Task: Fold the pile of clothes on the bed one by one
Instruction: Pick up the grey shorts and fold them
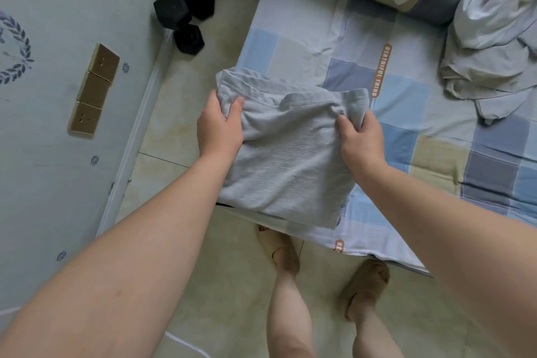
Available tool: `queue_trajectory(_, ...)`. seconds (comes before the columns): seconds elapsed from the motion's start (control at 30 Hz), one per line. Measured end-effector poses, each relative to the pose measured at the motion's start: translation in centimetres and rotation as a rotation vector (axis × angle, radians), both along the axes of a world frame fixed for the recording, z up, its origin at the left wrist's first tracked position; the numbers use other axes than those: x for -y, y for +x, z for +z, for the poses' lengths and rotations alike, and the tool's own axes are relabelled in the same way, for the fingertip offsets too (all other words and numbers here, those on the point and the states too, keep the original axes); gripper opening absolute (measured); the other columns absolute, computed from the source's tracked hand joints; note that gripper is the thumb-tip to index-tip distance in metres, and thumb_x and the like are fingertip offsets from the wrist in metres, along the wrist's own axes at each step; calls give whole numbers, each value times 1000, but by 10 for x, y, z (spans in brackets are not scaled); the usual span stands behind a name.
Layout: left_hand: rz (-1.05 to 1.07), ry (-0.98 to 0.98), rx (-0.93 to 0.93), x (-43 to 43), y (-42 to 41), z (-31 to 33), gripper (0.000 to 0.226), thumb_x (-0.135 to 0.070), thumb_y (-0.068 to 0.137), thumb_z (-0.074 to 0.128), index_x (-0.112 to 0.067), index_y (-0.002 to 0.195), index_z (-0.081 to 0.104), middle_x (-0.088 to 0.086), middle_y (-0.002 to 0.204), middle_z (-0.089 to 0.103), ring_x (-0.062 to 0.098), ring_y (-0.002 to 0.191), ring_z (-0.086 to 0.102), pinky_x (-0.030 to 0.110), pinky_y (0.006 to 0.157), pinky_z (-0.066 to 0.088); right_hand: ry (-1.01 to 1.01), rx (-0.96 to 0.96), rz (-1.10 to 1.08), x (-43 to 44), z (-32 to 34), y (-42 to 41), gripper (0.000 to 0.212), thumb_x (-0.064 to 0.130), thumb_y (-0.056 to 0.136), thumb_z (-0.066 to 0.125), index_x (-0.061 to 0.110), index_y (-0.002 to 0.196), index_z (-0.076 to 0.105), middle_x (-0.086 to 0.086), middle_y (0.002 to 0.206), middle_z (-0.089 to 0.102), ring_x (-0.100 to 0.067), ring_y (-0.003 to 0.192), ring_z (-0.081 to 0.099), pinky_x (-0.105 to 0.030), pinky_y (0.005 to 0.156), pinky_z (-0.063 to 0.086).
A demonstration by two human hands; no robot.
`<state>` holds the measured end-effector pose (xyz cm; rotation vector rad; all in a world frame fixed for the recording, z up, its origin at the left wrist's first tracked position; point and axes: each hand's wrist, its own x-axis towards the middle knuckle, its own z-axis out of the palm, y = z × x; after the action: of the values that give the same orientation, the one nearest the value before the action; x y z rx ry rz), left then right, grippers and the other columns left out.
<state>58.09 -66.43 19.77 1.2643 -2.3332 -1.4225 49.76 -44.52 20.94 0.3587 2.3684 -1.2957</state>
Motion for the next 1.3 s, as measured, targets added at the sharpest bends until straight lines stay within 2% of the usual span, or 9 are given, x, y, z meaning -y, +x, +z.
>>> queue_trajectory(0.17, 79, -265, 134, -5, -6, -6, 37, -40, 95, 60, -14, 121, 53, 2, 122, 59, 31, 115, 55, 38, 88, 41, 180, 106, 13, 8, -10, -2, 44, 31, 95, 58, 16, 134, 43, -5, 130, 53, -30, 128, 48, -44, 106, 41)
queue_trajectory(0.27, -193, -712, -34, -15, 6, -4, 40, -36, 89, 63, -16, 123, 59, 7, 140, 53, 32, 126, 48, 40, 94, 36, 493, -449, 460, 5, 1, 20, 66, 30, 88, 60, 20, 148, 36, -8, 158, 31, -31, 146, 29, -50, 116, 26)
queue_trajectory(0.33, -486, -789, -131, -24, 16, -10, 26, -29, 87, 64, -19, 110, 64, 4, 138, 56, 31, 129, 46, 43, 98, 35, 515, -671, 818, 3, -3, 40, 64, 28, 83, 61, 23, 145, 45, -6, 162, 30, -32, 148, 27, -53, 117, 21)
queue_trajectory(0.43, -720, -765, 19, -23, 25, -29, 36, -34, 90, 55, -25, 125, 61, 1, 151, 48, 28, 141, 39, 44, 112, 27, 622, -426, 966, 6, -26, 53, 73, 51, 88, 56, 30, 153, 34, -6, 169, 7, -34, 154, 6, -56, 121, 6)
queue_trajectory(0.53, -858, -731, 278, -9, 22, -46, 61, -52, 100, 34, -36, 158, 22, 0, 169, 11, 24, 155, 10, 47, 124, 7, 720, -284, 1037, 16, -42, 43, 88, 77, 88, 33, 33, 160, 10, -4, 168, -16, -33, 154, -14, -60, 121, -5)
queue_trajectory(0.6, -887, -704, 396, -4, 18, -54, 67, -58, 101, 26, -39, 160, 1, -2, 170, -8, 22, 156, -5, 49, 124, -3, 751, -248, 1082, 21, -47, 33, 90, 80, 89, 30, 33, 160, 0, -3, 165, -25, -33, 153, -19, -61, 120, -7)
queue_trajectory(0.87, -770, -560, 355, -38, 27, -4, 66, -56, 101, 30, -34, 161, 10, 0, 170, -4, 23, 156, -10, 50, 124, -8, 613, -259, 1028, -11, 4, 30, 75, 64, 96, 38, 41, 159, 5, 4, 169, -10, -25, 156, -2, -56, 122, -1)
queue_trajectory(1.0, -728, -502, 279, -77, 31, 53, 69, -60, 97, 21, -34, 160, 15, -3, 170, -1, 21, 156, -10, 49, 124, -8, 634, -274, 845, -62, 70, 24, 74, 65, 93, 28, 39, 159, 9, 5, 169, -4, -22, 155, 1, -53, 122, 1)
queue_trajectory(1.3, -828, -449, 151, -224, -51, 174, 76, -67, 89, 10, -39, 159, 11, -6, 170, -1, 18, 155, -10, 47, 124, -7, 663, -187, 633, -222, 192, -23, 68, 52, 101, 44, 35, 159, 14, 5, 169, 10, -21, 155, 6, -53, 122, 5)
